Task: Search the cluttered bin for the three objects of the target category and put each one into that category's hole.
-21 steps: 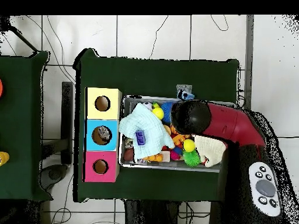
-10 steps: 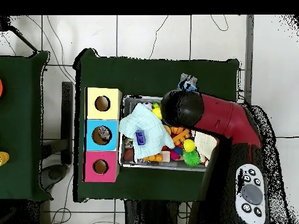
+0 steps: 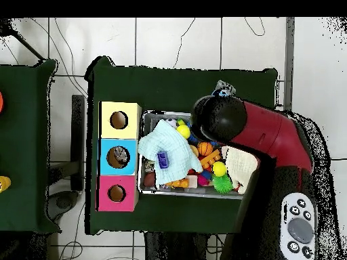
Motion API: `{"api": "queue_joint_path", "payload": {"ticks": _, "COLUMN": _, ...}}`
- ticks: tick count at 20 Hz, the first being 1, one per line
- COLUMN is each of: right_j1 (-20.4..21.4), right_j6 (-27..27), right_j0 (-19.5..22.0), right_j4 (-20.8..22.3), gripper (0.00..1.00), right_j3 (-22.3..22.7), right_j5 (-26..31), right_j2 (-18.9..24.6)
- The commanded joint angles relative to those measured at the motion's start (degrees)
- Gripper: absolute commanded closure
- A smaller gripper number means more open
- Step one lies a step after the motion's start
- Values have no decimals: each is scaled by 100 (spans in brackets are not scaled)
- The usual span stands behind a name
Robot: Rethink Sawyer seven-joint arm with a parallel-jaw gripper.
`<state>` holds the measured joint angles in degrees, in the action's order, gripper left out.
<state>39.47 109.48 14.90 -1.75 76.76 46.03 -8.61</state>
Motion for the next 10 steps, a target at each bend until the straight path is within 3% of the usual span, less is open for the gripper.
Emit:
{"api": "queue_joint_path", "payload": {"ticks": 1, "right_j1": -315, "right_j6": 1346, "right_j0": 265, "right_j4": -670, "gripper": 100, "right_j3": 242, "right_j5": 838, "right_j2": 273}}
{"api": "queue_joint_path", "payload": {"ticks": 10, "right_j1": -350, "right_j6": 1082, "right_j0": 665, "right_j4": -1853, "gripper": 100, "right_j3": 857, "right_j5": 1093, "right_j2": 815}}
